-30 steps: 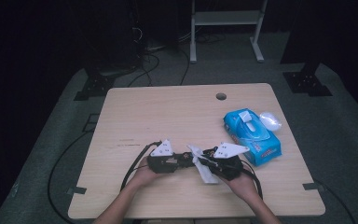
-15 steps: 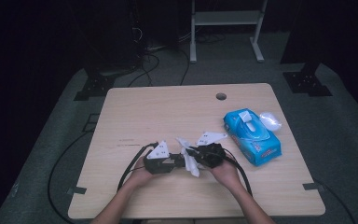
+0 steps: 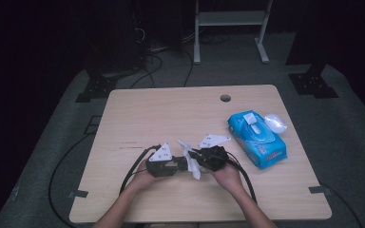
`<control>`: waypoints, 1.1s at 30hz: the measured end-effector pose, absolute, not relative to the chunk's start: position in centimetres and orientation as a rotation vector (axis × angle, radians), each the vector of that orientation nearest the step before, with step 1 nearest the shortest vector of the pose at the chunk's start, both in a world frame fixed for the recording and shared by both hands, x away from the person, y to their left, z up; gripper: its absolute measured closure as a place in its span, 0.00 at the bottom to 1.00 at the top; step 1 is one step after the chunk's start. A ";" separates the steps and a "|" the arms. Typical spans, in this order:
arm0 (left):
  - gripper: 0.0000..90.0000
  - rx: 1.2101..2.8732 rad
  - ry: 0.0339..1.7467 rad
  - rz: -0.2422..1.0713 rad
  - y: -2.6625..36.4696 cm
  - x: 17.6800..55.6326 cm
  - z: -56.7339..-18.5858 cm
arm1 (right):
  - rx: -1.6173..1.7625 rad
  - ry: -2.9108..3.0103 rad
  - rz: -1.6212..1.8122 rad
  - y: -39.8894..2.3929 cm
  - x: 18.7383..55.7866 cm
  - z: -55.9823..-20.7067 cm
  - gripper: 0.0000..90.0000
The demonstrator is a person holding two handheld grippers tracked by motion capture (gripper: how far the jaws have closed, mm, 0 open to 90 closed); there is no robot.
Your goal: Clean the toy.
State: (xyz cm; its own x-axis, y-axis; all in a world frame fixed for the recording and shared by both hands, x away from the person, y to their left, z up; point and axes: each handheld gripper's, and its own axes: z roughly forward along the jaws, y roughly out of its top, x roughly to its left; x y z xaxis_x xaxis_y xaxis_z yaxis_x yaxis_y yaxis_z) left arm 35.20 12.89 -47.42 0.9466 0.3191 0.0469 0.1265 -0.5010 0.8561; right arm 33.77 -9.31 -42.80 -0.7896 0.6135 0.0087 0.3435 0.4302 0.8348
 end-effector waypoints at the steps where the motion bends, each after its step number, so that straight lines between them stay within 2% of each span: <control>1: 0.79 2.096 0.315 0.243 12.9 35.2 -47.4 | 0.828 2.392 1.286 -9.2 33.7 -42.8 0.94; 6: 0.79 2.103 0.305 0.238 13.0 35.1 -47.4 | 0.776 2.415 1.316 -7.7 33.1 -43.0 0.94; 14: 0.78 2.103 0.302 0.240 13.0 35.1 -47.4 | 0.858 2.362 1.268 -10.4 33.7 -42.9 0.94; 21: 0.79 2.101 0.303 0.231 13.1 35.2 -47.4 | 0.815 2.371 1.288 -9.6 33.2 -43.0 0.94; 28: 0.79 2.101 0.300 0.228 13.0 35.2 -47.5 | 0.903 2.315 1.242 -12.2 33.7 -42.9 0.94; 33: 0.78 2.104 0.309 0.226 13.0 35.2 -47.5 | 0.856 2.349 1.267 -10.7 33.2 -43.1 0.94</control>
